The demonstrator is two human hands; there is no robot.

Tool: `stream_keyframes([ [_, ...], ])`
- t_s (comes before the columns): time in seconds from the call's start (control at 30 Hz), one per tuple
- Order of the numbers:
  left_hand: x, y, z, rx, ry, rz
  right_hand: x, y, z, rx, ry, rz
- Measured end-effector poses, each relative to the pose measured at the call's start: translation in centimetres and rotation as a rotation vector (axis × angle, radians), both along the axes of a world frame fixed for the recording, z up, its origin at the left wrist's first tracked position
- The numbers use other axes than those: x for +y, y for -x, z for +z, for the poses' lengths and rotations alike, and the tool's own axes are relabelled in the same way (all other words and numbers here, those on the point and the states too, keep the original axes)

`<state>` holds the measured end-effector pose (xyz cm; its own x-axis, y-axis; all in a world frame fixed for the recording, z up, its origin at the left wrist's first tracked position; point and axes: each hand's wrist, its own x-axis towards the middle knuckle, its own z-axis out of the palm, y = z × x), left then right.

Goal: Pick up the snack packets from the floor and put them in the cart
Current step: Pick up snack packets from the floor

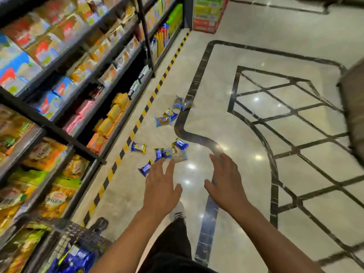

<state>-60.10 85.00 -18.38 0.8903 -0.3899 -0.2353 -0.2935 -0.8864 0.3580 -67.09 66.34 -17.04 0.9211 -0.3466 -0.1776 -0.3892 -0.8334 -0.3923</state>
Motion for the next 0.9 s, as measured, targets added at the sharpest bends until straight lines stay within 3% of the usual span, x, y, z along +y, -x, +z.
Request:
stream_keyframes([
  [0.27, -5.5, -11.4, 0.4, 0.013, 0.072, -0.069, -3.8, -6.7, 0.4, 0.088, -0.041, -0.114],
  [0.43, -10.0, -16.2, 1.3, 0.017, 0.107, -0.111, -7.7, -10.6, 1.7, -0.01, -0.051, -0.177],
  [0.9, -23.8, -26.9, 0.3, 0.072, 0.095, 0.065, -25.3, -24.3, -2.0, 0.014, -0.261, -0.115],
])
